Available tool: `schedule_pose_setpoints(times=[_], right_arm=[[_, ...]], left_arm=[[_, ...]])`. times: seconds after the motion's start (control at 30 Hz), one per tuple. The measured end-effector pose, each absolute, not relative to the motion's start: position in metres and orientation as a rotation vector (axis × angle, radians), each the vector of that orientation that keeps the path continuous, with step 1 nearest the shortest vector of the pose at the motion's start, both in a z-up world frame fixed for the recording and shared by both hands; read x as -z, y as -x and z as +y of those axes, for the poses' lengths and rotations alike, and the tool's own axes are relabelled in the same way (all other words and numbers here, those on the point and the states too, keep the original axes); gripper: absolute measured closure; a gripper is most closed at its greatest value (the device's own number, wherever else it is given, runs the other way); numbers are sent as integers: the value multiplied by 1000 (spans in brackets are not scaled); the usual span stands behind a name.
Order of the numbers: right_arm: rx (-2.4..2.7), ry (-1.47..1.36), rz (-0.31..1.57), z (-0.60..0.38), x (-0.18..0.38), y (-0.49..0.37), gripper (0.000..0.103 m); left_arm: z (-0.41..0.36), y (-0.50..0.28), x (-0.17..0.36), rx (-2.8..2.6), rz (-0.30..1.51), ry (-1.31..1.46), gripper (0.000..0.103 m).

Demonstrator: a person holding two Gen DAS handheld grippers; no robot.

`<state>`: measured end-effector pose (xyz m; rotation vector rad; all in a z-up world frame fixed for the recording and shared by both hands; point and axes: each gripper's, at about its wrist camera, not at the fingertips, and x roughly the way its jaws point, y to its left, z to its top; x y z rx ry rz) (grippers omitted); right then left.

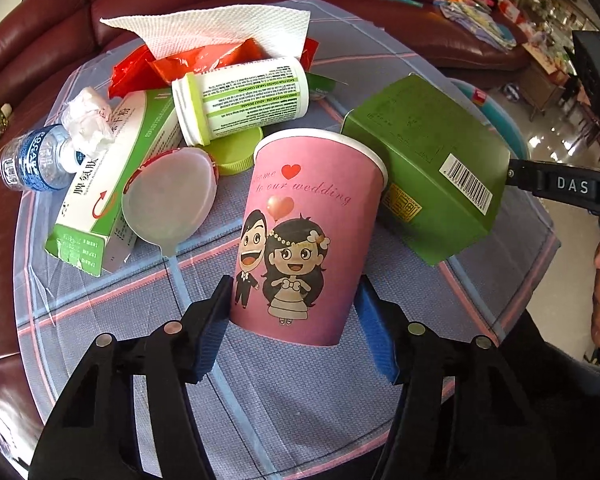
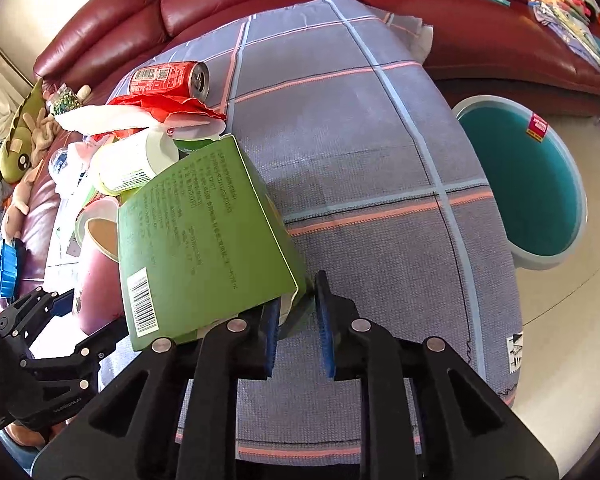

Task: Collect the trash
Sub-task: 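Grasp the pink paper cup with the left tool while the right tool grasps the green box, then carry the cup and box over the bin and open both tools to drop them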

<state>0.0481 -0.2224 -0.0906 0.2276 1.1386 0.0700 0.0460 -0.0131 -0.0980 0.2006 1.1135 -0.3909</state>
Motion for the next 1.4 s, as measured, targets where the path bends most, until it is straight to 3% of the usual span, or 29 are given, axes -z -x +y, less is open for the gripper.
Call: schedule_pose_setpoints(times=[0.1, 0.6, 0.93, 1.4], right_arm=[[-68, -208, 1113, -221, 86, -48, 98], [34, -320, 969, -294, 28, -35, 99], [284, -375, 859, -413, -9, -10, 99], [428, -449, 917, -524, 36, -14, 98]], left_arm=[[-16, -47, 97, 364, 1101, -201, 43], [-44, -41, 35, 438, 1012, -147, 44], [-161, -77, 12, 638, 986, -202, 44], [-334, -126, 58, 772, 1096, -346, 43]])
